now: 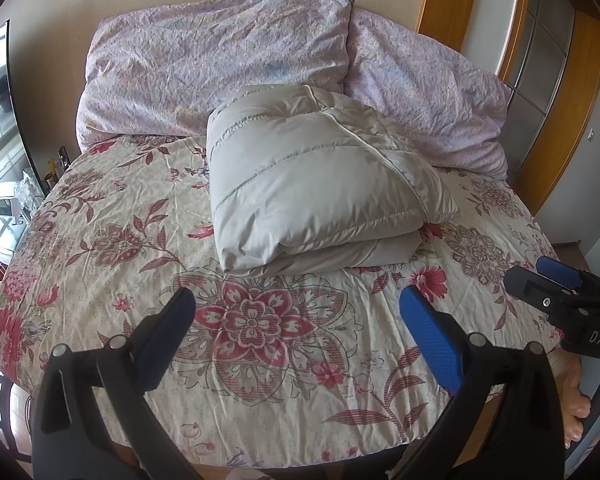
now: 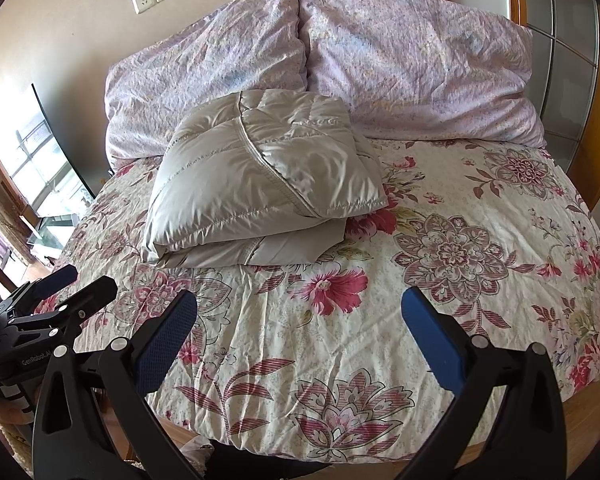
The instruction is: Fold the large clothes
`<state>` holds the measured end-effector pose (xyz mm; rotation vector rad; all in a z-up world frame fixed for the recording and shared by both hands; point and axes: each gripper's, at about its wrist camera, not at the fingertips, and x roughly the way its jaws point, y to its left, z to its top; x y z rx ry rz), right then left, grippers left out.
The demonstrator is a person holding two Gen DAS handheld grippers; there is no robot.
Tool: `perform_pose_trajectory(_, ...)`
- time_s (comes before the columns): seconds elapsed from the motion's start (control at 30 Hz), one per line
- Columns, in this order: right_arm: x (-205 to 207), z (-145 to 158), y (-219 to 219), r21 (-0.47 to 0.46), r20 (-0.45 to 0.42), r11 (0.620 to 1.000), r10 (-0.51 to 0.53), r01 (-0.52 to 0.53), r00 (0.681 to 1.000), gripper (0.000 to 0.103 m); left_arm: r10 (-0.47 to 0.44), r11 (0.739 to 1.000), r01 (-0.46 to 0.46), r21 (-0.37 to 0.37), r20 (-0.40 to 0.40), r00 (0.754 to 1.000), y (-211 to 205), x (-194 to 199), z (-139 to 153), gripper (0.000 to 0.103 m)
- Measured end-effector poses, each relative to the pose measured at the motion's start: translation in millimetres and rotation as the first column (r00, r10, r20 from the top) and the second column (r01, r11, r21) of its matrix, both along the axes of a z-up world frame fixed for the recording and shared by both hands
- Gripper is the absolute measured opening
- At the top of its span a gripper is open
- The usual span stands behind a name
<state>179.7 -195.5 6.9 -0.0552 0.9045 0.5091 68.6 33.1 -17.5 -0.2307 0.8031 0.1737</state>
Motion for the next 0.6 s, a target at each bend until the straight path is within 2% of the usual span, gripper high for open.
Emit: perform_pose_trajectory(0.6, 1.0, 0.5, -1.8, 0.003, -0.002, 1.000, -0.003, 0.003, 1.000, 0.102, -0.004, 1.000, 0.004, -0.010, -0.005, 1.000, -0.2, 1.1, -0.5, 0.101)
